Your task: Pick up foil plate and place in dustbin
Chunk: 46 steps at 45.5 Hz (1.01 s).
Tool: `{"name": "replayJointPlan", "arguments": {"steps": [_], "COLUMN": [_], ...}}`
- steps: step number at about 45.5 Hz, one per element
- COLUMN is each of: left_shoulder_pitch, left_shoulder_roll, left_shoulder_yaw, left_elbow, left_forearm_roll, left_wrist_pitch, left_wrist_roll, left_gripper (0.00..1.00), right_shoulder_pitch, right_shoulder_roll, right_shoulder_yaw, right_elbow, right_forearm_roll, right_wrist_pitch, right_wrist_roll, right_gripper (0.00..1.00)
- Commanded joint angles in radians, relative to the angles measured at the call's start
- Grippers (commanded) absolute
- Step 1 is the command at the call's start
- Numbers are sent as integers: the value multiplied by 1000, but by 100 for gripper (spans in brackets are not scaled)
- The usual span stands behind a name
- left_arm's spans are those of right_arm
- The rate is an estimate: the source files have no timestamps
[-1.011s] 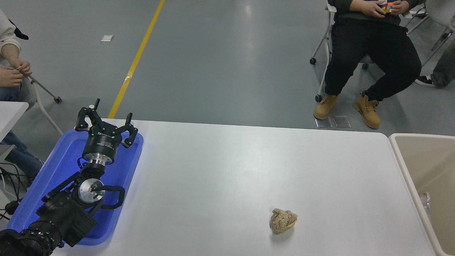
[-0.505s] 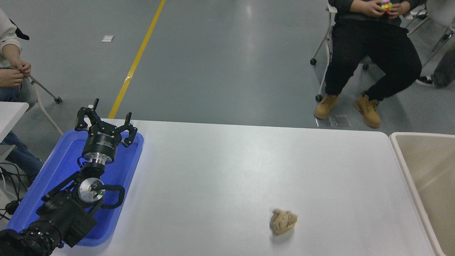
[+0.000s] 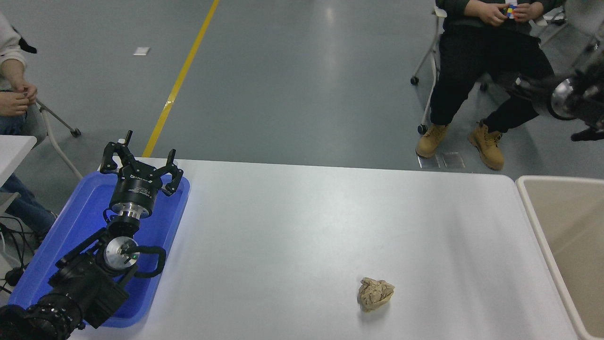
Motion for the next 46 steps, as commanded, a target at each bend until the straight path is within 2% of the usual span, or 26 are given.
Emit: {"name": "replayJointPlan", "arguments": {"steps": [1, 9, 23, 46], "left_shoulder_pitch": [0, 0, 2, 2], "left_shoulder_roll": [0, 0, 0, 0], "left_shoulder_yaw": [0, 0, 0, 0], "left_elbow": [0, 0, 0, 0], "left_forearm_roll": [0, 0, -1, -1], "left_wrist_pitch": [-1, 1, 1, 1], "left_wrist_roll": [0, 0, 0, 0], "left_gripper": [100, 100, 100, 100], "right_shoulder_pitch": [192, 348, 505, 552], "right_shoulder_roll": [64, 70, 63, 69], "right_shoulder_yaw": [-92, -203, -235, -230], "right_elbow": [183, 373, 648, 711], "right_forearm_roll": [-45, -50, -50, -48], "right_wrist_pitch": [160, 334, 541, 545], "right_wrist_roll": [-3, -2, -3, -3], "right_gripper": [100, 100, 100, 100]}}
